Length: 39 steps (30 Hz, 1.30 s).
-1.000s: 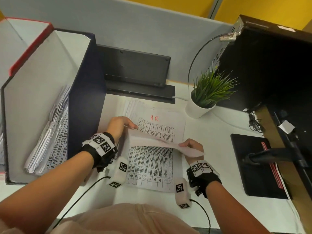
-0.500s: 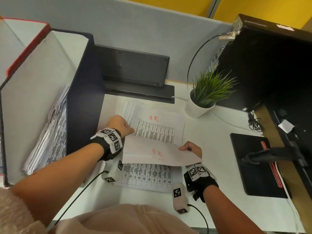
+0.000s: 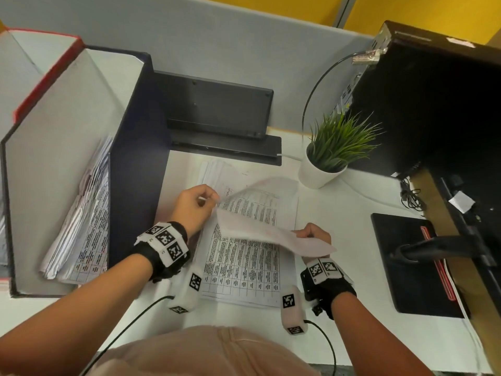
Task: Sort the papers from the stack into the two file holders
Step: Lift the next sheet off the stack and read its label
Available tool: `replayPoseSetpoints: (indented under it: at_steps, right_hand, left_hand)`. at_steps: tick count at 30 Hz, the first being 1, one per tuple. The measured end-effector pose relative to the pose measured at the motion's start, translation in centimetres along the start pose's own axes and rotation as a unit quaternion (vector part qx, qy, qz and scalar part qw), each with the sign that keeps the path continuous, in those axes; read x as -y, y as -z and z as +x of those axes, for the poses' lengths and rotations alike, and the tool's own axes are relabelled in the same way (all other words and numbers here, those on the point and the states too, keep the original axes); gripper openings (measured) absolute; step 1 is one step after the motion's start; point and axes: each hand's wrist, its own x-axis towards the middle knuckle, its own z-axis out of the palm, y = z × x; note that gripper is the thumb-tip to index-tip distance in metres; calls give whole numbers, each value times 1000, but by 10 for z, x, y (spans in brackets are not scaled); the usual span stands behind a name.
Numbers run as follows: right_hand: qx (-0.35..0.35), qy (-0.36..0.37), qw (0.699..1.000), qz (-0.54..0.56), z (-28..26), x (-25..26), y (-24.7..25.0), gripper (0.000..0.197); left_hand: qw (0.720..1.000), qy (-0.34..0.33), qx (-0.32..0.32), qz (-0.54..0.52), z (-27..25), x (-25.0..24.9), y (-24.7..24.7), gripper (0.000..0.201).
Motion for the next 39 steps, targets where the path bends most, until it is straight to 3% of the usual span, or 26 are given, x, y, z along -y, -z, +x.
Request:
replayPoseSetpoints:
  at_steps: [3,6,8,13,15,17,19,23,30,32,35,37,39]
  right_hand:
    - [-12,139,965,-222,-2,-1,-2,33]
    - [34,168,968,-182,-3,0,0,62]
    - [54,156,971,-175,-6,2,-2,59]
    - [48,130,966,-220,-9,0,1,15]
    - [67,153,969,-182,-8,-3,2,42]
    - [73,108,987,-96,-9,-2,3,58]
    - [73,76,994,-27,-7,-3,4,61]
    - [68,52,996,-14,-8,-3,2,61]
    - [56,-9,998,19,-7,-1,0,56]
    - [45,-29,999,7,-6,3,-2,52]
    - [31,-65,994,80,-2,7,-5,53]
    - [23,-69,993,88,-1,6,-6,41]
    - [26,-56,996,60,-3,4,-6,25]
  left_hand:
    - [998,47,0,-42,-3,1,0,28]
    - [991,82,22,-101,-3,-3,1,33]
    - [985,89,35,-144,-1,-10,1,33]
    - [986,126,-1,-109,12,-10,3,29]
    - [993,116,-16,-28,19,-2,4,22]
    - [991,94,-4,95,23,6,5,23]
    - [978,98,20,185,27,9,7,28]
    - [944,137,73,290,33,5,6,45]
    - [948,129,86,276,30,4,3,29]
    - [952,128,82,267,29,3,3,30]
    - [954,127,85,260,26,1,4,40]
    - [957,105,87,256,20,-2,5,37]
    - [966,37,49,251,12,-2,4,26]
